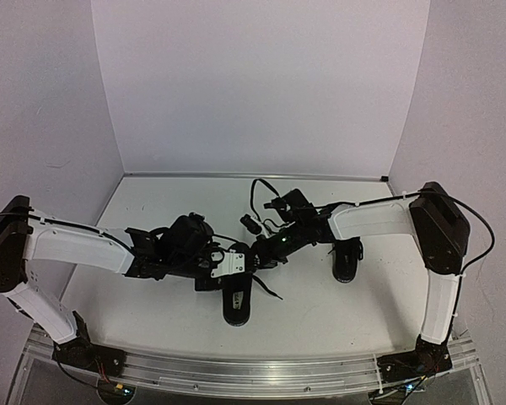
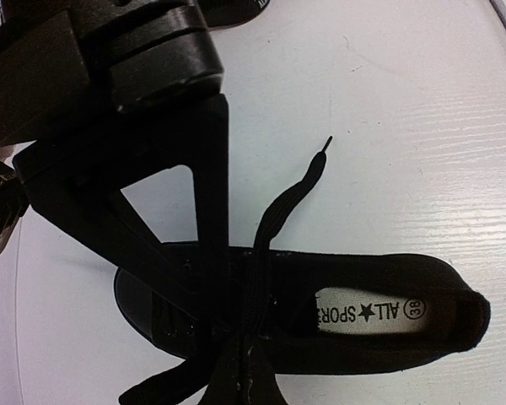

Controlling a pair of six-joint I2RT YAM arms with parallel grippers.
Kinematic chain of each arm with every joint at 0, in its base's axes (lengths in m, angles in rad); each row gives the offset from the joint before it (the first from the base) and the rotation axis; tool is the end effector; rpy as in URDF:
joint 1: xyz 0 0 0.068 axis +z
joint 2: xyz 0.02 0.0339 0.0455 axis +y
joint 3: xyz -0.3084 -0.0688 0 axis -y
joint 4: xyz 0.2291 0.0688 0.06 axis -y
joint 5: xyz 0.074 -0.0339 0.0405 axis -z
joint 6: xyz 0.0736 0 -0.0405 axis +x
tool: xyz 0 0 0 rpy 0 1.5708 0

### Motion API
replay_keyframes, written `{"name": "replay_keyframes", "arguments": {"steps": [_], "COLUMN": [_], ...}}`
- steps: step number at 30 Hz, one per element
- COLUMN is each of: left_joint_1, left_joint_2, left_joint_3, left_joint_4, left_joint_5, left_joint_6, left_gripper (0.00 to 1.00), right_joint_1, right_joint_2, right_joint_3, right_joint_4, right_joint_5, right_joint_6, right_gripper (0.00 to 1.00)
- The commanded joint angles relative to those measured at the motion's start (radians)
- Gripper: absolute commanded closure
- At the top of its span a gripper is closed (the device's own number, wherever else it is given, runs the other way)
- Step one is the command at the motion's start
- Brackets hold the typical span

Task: Tie the shoes

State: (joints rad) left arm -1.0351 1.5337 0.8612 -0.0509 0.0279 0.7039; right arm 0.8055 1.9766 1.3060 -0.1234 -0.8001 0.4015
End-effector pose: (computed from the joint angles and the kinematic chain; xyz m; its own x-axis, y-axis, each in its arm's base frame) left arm 0.1696 -0.2898 0.2282 0.3056 0.7525 -0.5834 0.8821 0.0069 0.4710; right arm 0.2711 0.3585 0.2121 -0.7872 -0.4266 -0.4453 -0.5901 0.3114 0.7449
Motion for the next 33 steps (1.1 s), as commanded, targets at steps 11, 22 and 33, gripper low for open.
{"name": "replay_keyframes", "arguments": {"steps": [11, 22, 33], "left_joint_1": [-0.002, -0.002, 0.0], "left_joint_2": [0.049, 0.075, 0.114], "left_joint_3": [-0.013, -0.038, -0.057], "left_joint_4": [0.106, 0.173, 0.297], "left_joint_5": [-0.043, -0.081, -0.147], "left_joint_6": [-0.08, -0.145, -0.254], "left_gripper": [1.0, 1.0, 1.0], "right_joint_1": [-0.008, -0.008, -0.009], "right_joint_2": [0.0, -0.001, 0.001], "right_joint_3": [-0.007, -0.011, -0.016], "right_joint_4": [0.027, 0.03, 0.035], "right_joint_5": [-0.007, -0.019, -0.03], "right_joint_6": [0.008, 0.007, 0.015], "right_gripper": [1.0, 1.0, 1.0]}}
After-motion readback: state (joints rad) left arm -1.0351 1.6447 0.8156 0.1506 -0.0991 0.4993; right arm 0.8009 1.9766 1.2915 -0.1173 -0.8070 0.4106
